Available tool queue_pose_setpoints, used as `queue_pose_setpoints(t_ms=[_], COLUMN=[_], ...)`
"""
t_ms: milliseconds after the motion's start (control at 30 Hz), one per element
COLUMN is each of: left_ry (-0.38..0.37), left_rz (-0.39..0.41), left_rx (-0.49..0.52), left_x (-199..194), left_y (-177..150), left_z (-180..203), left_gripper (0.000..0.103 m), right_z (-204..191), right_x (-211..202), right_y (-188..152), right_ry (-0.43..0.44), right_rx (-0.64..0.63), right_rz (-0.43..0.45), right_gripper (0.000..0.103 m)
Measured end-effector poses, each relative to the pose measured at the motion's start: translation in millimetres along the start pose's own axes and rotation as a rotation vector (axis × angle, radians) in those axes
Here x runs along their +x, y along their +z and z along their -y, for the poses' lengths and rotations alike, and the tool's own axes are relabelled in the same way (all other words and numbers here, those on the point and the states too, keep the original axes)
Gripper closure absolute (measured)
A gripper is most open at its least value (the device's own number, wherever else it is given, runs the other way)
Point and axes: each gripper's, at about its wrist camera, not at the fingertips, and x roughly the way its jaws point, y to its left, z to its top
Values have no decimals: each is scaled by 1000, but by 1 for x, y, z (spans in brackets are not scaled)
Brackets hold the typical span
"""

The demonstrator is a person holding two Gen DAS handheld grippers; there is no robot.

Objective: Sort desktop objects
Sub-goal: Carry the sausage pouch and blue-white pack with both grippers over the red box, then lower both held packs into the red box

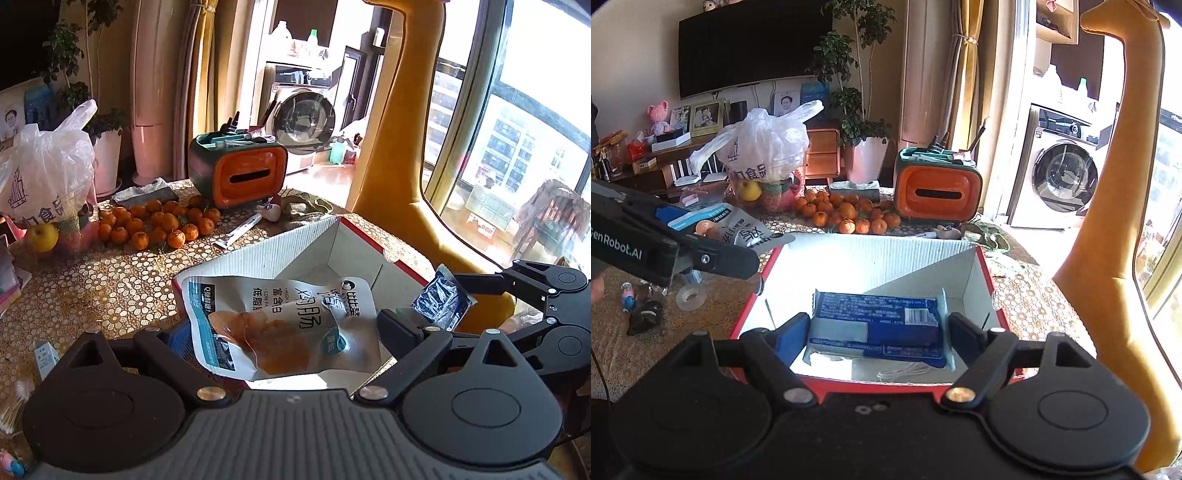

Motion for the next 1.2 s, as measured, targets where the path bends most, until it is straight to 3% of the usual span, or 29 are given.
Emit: queue_pose_setpoints(t_ms=[267, 700, 1200], left_ry=[-19, 45, 83], left_rz=[-89, -204, -311], left_rx=[-36, 3, 20], left_x=[54, 130, 174], left_y=[18, 29, 26], left_z=[1, 3, 2], left_gripper=[5, 5, 5], right_z=[22, 24, 18], right_x=[34, 90, 133], right_y=[4, -5, -15], right_ry=[-32, -33, -20], right_rx=[10, -36, -107], right_rz=[-42, -148, -288], right_gripper=[23, 23, 23])
